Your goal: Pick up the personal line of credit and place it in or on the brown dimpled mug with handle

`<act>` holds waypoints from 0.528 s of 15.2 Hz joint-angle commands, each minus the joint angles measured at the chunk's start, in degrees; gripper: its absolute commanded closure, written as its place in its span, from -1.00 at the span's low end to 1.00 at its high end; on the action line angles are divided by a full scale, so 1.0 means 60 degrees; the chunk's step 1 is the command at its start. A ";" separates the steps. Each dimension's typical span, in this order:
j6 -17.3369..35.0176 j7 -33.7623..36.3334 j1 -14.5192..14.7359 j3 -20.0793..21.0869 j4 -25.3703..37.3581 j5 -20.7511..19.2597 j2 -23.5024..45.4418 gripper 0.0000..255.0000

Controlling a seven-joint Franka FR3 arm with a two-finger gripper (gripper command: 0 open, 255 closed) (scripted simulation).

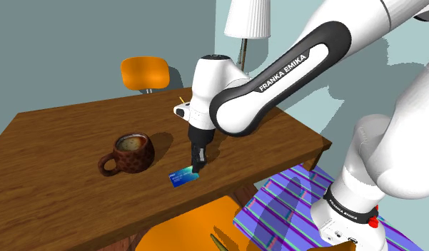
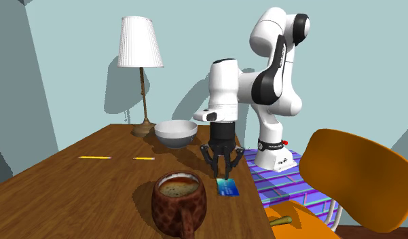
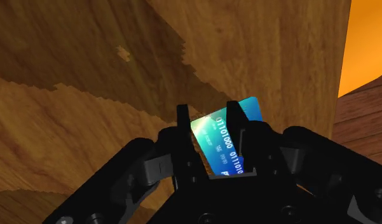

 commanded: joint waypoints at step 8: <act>-0.0175 0.0004 0.0028 0.0018 -0.0009 0.0002 -0.0028 1.00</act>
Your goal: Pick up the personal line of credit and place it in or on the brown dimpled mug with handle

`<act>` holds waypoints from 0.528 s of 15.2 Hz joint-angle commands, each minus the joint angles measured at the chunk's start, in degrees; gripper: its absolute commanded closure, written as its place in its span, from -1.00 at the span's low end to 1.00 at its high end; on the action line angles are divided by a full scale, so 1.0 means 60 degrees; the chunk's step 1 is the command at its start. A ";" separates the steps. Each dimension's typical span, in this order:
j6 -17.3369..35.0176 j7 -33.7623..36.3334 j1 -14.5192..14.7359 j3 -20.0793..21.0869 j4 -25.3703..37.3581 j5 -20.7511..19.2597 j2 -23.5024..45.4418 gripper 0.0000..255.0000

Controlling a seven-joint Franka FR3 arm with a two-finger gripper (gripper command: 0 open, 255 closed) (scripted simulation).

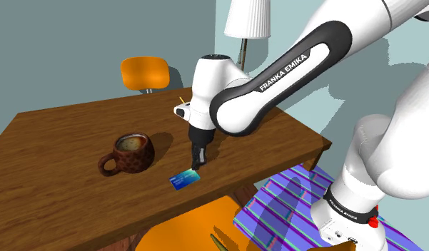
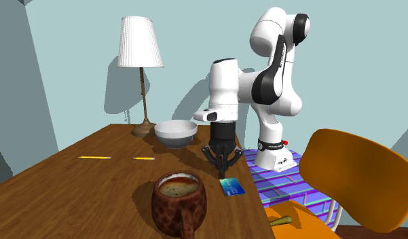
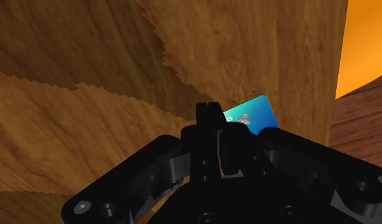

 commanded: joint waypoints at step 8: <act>0.1027 -1.3596 0.2562 -0.2159 -0.0419 0.8432 -0.0297 -1.00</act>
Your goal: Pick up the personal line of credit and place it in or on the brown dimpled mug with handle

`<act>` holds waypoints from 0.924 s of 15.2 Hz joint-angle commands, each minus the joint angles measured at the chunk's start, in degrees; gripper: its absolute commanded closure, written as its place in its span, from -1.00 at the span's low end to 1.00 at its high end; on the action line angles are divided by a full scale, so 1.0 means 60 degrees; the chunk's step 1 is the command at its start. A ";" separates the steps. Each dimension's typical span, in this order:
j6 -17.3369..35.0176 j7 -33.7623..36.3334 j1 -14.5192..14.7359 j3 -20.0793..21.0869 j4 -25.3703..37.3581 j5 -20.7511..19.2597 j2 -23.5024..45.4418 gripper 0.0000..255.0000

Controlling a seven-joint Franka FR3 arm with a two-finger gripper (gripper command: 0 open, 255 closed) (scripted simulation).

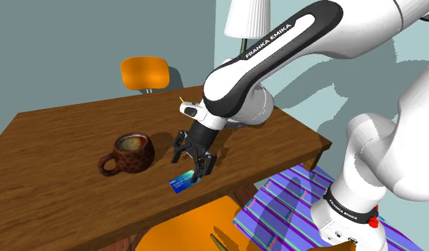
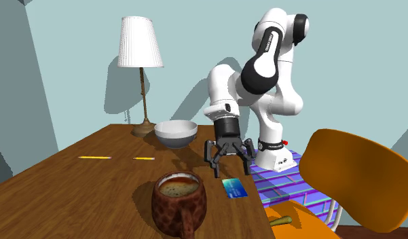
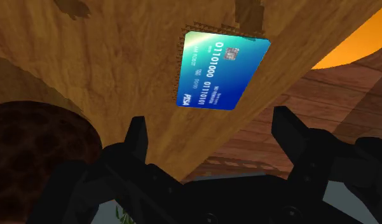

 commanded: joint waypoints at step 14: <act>0.0332 -0.3335 0.0562 -0.0102 0.0569 0.2610 0.1105 -1.00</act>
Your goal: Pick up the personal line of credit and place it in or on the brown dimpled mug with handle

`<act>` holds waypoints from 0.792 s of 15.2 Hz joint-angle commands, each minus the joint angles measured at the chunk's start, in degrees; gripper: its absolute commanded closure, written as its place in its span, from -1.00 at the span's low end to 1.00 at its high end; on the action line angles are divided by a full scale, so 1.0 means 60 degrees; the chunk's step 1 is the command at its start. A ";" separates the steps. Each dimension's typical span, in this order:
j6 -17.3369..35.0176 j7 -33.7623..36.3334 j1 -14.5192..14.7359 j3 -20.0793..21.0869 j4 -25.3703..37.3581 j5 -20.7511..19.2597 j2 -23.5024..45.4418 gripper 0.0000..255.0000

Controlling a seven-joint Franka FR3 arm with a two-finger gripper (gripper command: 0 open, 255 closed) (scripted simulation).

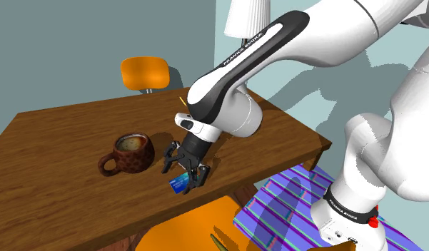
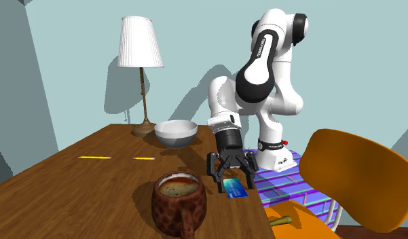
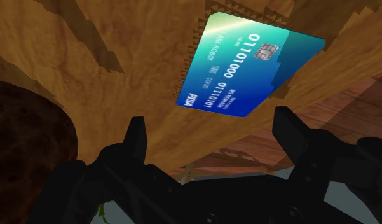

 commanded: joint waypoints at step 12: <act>0.0036 -0.0004 0.0026 0.0027 0.0039 0.0049 -0.0006 -1.00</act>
